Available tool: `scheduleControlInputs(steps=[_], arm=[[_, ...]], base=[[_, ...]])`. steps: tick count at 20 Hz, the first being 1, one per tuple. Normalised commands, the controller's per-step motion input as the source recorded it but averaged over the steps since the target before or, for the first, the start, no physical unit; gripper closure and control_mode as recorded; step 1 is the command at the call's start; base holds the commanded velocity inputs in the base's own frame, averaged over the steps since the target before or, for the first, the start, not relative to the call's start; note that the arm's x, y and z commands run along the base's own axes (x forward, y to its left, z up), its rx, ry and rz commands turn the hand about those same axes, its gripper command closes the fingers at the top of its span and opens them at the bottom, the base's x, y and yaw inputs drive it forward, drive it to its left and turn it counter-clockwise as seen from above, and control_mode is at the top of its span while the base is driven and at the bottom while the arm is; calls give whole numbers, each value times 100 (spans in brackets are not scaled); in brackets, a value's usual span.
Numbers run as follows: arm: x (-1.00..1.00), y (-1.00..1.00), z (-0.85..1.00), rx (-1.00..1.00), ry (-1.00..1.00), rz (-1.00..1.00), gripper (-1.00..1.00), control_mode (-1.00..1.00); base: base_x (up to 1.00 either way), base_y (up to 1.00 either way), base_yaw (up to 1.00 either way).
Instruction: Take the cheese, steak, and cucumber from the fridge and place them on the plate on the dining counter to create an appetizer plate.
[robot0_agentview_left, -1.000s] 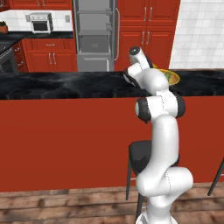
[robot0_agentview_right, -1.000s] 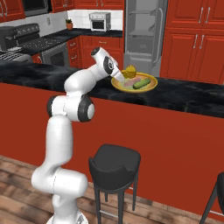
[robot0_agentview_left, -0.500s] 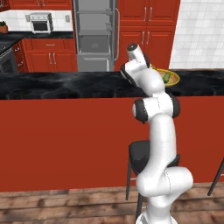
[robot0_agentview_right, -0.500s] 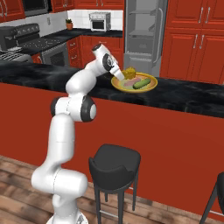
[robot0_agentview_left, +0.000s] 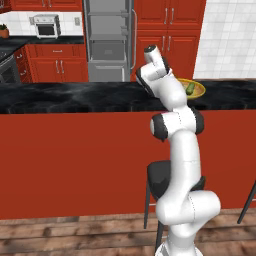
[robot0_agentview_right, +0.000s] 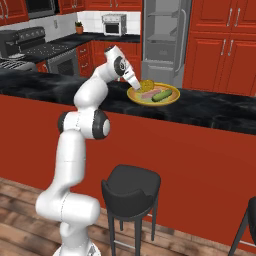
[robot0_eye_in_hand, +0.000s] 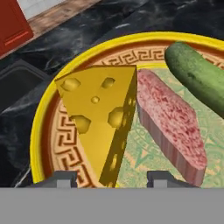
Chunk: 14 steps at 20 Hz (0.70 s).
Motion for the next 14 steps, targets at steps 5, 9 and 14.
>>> scheduleControlInputs(steps=[5, 9, 14], arm=[[-85, 0, 46, -1, -24, 0, -100, -100], [-100, 1, 82, 0, -27, 0, -100, -100], [-100, 12, 94, 3, -8, 1, -100, -100]], base=[[0, 0, 0], [0, 0, 0], [0, 0, 0]])
